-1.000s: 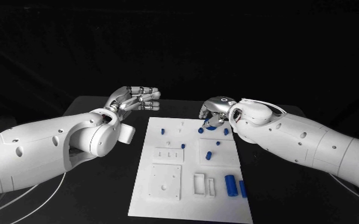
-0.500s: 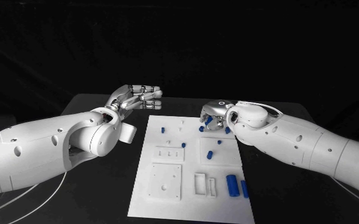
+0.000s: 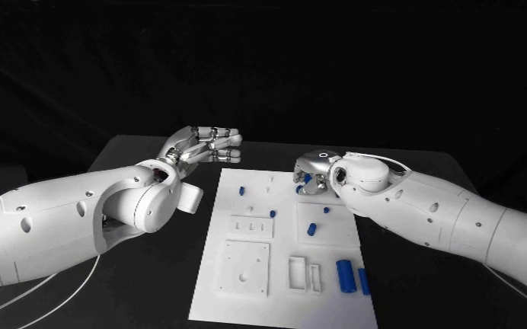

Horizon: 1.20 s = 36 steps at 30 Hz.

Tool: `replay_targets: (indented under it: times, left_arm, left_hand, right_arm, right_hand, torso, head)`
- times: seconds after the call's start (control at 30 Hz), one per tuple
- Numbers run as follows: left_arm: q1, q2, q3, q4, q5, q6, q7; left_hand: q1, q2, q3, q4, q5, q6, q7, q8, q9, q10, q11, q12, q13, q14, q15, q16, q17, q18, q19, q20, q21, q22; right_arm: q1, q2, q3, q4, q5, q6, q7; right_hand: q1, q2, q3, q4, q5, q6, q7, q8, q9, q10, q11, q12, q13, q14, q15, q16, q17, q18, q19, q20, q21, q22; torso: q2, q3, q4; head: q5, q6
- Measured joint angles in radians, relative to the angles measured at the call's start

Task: Assemble the parts on the task board

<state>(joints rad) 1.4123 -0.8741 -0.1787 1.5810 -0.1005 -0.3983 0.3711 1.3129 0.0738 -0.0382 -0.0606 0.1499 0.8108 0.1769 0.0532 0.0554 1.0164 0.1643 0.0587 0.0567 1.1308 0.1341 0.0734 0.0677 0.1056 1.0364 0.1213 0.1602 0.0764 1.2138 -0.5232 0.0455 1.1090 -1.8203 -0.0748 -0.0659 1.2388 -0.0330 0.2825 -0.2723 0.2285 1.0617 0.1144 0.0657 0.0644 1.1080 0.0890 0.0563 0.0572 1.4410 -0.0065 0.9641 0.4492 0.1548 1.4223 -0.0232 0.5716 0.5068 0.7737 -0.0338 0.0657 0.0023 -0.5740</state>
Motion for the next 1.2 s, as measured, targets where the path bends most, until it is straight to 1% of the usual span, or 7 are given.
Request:
replay_targets:
  times: [0.23, 0.47, 0.67, 0.8, 0.93, 1.1, 1.2]
  left_arm:
    - [0.001, 0.003, 0.000, -0.001, 0.000, 0.000, -0.002]
    - [0.001, 0.006, 0.000, -0.002, 0.000, 0.000, -0.004]
    - [0.001, 0.006, 0.000, -0.003, 0.000, 0.000, -0.007]
    - [0.002, 0.006, 0.000, -0.003, 0.000, 0.000, -0.009]
    - [0.002, 0.006, 0.000, -0.003, 0.000, 0.000, -0.011]
    - [0.002, 0.007, 0.000, -0.002, 0.000, 0.000, -0.013]
    - [0.002, 0.007, 0.000, -0.003, 0.000, 0.000, -0.013]
  left_hand:
    - [0.000, 0.000, 0.000, 0.000, 0.000, 0.000, 0.000, 0.000, 0.000, 0.000, 0.000, 0.000, 0.000, 0.000, 0.000, 0.000, 0.000, 0.000, 0.000, 0.000, 0.000, 0.000]
    - [0.000, 0.000, 0.000, 0.000, 0.000, 0.000, 0.000, 0.000, 0.000, 0.000, 0.000, 0.000, 0.000, 0.000, 0.000, 0.000, 0.000, 0.000, 0.000, 0.000, 0.000, 0.000]
    - [0.000, 0.000, 0.000, 0.000, 0.000, -0.004, 0.003, 0.000, 0.000, 0.000, 0.000, 0.000, 0.000, 0.000, 0.000, 0.000, 0.000, 0.000, 0.000, 0.000, 0.000, 0.000]
    - [0.000, 0.000, 0.000, 0.000, 0.000, -0.004, 0.004, 0.000, 0.000, 0.000, 0.000, 0.000, 0.000, 0.000, 0.000, 0.000, 0.000, 0.000, 0.000, 0.000, 0.000, 0.000]
    - [0.000, 0.000, 0.000, 0.000, 0.000, -0.004, 0.004, 0.000, 0.000, 0.000, 0.000, 0.000, 0.000, 0.000, 0.000, 0.000, 0.000, 0.000, 0.000, 0.000, 0.000, 0.000]
    - [0.000, 0.000, 0.000, 0.000, 0.000, -0.008, 0.000, 0.000, 0.000, -0.003, -0.004, 0.000, 0.000, 0.000, 0.000, 0.000, 0.000, 0.000, 0.000, 0.000, 0.000, 0.000]
    - [0.000, 0.000, 0.000, 0.000, 0.000, -0.011, 0.003, 0.000, 0.000, -0.004, -0.004, 0.000, 0.000, 0.000, 0.000, 0.000, 0.000, 0.000, 0.000, 0.000, 0.000, 0.000]
  right_arm:
    - [-0.004, 0.003, 0.000, -0.009, -0.005, 0.008, -0.006]
    - [-0.004, 0.004, 0.000, -0.008, -0.006, 0.016, -0.010]
    - [0.000, 0.005, 0.003, -0.007, -0.007, 0.018, -0.012]
    - [0.002, 0.007, 0.004, -0.006, -0.008, 0.015, -0.014]
    - [0.002, 0.008, 0.005, -0.003, -0.006, 0.005, -0.015]
    - [0.001, 0.008, 0.003, 0.003, -0.004, -0.017, -0.021]
    - [0.000, 0.008, 0.002, 0.010, -0.004, -0.030, -0.026]
  right_hand:
    - [-0.007, -0.007, 0.069, 0.001, -0.004, 0.024, 0.001, 0.000, 0.000, 0.025, -0.003, 0.000, 0.000, 0.000, 0.000, 0.000, 0.000, 0.000, 0.003, -0.003, -0.005, 0.012]
    - [-0.017, -0.009, 0.099, 0.014, -0.012, 0.038, 0.000, 0.000, 0.000, 0.046, -0.008, 0.000, -0.001, -0.004, -0.004, 0.004, -0.003, -0.006, 0.020, -0.009, 0.017, 0.053]
    - [-0.017, -0.009, 0.141, 0.015, -0.024, 0.057, 0.001, 0.000, 0.000, 0.066, -0.011, 0.000, -0.001, -0.004, -0.004, 0.004, -0.006, -0.009, 0.016, -0.013, 0.039, 0.091]
    - [-0.017, -0.009, 0.164, 0.021, -0.062, 0.085, -0.006, -0.005, 0.000, 0.103, -0.023, 0.000, 0.000, -0.003, -0.012, 0.004, -0.007, -0.012, 0.010, -0.018, 0.050, 0.113]
    - [-0.005, 0.004, 0.182, 0.028, -0.095, 0.109, -0.012, -0.007, 0.001, 0.133, -0.033, 0.000, 0.003, -0.003, -0.018, 0.004, -0.008, -0.017, 0.004, -0.025, 0.064, 0.134]
    - [0.004, 0.015, 0.224, 0.022, -0.150, 0.129, -0.004, -0.005, 0.002, 0.172, -0.043, -0.004, 0.001, -0.002, -0.027, 0.004, -0.008, -0.024, -0.006, -0.034, 0.123, 0.204]
    - [0.005, 0.016, 0.243, 0.021, -0.163, 0.132, 0.000, -0.005, 0.002, 0.177, -0.049, -0.005, 0.001, -0.001, -0.028, -0.001, -0.008, -0.027, -0.009, -0.038, 0.145, 0.239]
  torso:
    - [0.009, -0.0019, 0.0009]
    - [0.016, -0.0049, 0.0006]
    - [0.022, -0.0054, -0.0013]
    - [0.026, -0.0053, -0.0030]
    - [0.030, -0.0051, -0.0047]
    - [0.033, -0.0043, -0.0054]
    - [0.035, -0.0040, -0.0054]
  head:
    - [0.013, 0.004]
    - [0.023, 0.001]
    - [0.031, 0.004]
    - [0.034, 0.009]
    - [0.036, 0.015]
    - [0.036, 0.024]
    - [0.035, 0.028]
